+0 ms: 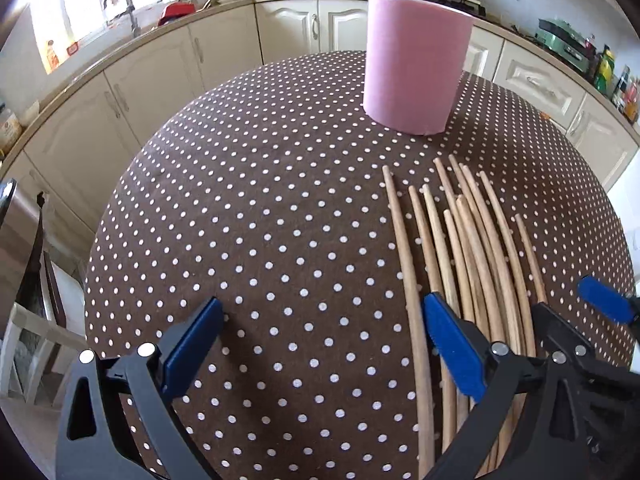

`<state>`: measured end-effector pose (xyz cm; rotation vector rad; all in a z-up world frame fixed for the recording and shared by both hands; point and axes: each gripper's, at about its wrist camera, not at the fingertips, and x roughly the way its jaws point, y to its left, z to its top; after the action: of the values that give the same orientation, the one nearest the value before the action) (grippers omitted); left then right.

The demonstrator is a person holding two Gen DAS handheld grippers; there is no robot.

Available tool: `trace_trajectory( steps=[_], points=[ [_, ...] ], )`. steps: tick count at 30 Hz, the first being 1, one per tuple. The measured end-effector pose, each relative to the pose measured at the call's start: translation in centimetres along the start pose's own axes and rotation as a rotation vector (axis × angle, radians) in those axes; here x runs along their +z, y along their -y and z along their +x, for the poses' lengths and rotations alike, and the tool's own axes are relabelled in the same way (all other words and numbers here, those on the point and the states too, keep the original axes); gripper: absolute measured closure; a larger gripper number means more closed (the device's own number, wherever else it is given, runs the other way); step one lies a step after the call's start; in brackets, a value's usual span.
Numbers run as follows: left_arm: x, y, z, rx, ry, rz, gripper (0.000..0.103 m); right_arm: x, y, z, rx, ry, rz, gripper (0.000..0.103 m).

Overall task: Organize utensils
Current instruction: 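Lower both grippers toward the pile of wooden chopsticks, then close the right gripper on one chopstick while the left gripper grasps another, then lift both held chopsticks upright and carry them over the pink cup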

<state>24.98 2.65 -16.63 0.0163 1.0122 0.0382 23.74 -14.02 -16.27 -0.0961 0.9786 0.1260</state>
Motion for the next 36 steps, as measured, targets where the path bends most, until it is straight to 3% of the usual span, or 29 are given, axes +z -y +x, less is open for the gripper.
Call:
trace_trajectory(
  steps=[3,4,5,6,8,17,24,36],
  points=[
    [0.4,0.1,0.2,-0.007,0.036,0.006,0.01,0.1,-0.3,-0.2,0.026,0.012,-0.012,0.076],
    [0.5,0.3,0.0,-0.023,0.064,0.025,0.027,0.1,-0.3,-0.2,0.034,0.013,-0.015,0.078],
    [-0.2,0.3,-0.2,-0.032,0.082,0.032,0.048,0.2,-0.2,-0.3,0.044,0.012,-0.017,0.087],
    [-0.1,0.5,-0.4,-0.033,0.091,0.039,0.058,0.2,-0.1,-0.3,0.065,0.01,-0.011,0.093],
    [0.1,0.7,-0.5,-0.051,0.098,0.048,0.092,0.3,0.2,-0.2,0.113,0.006,0.012,0.095],
    [-0.5,-0.6,-0.7,-0.16,0.095,-0.023,0.097,0.2,2.2,-1.7,0.186,0.075,0.102,0.097],
    [-0.8,-0.5,-3.1,-0.18,0.156,-0.05,0.097,0.1,3.3,-6.2,0.23,0.245,0.164,0.097],
    [1.4,-1.0,-10.4,-0.221,0.416,-0.106,0.097,1.4,4.1,-13.2,0.262,0.516,0.161,0.097]
  ],
)
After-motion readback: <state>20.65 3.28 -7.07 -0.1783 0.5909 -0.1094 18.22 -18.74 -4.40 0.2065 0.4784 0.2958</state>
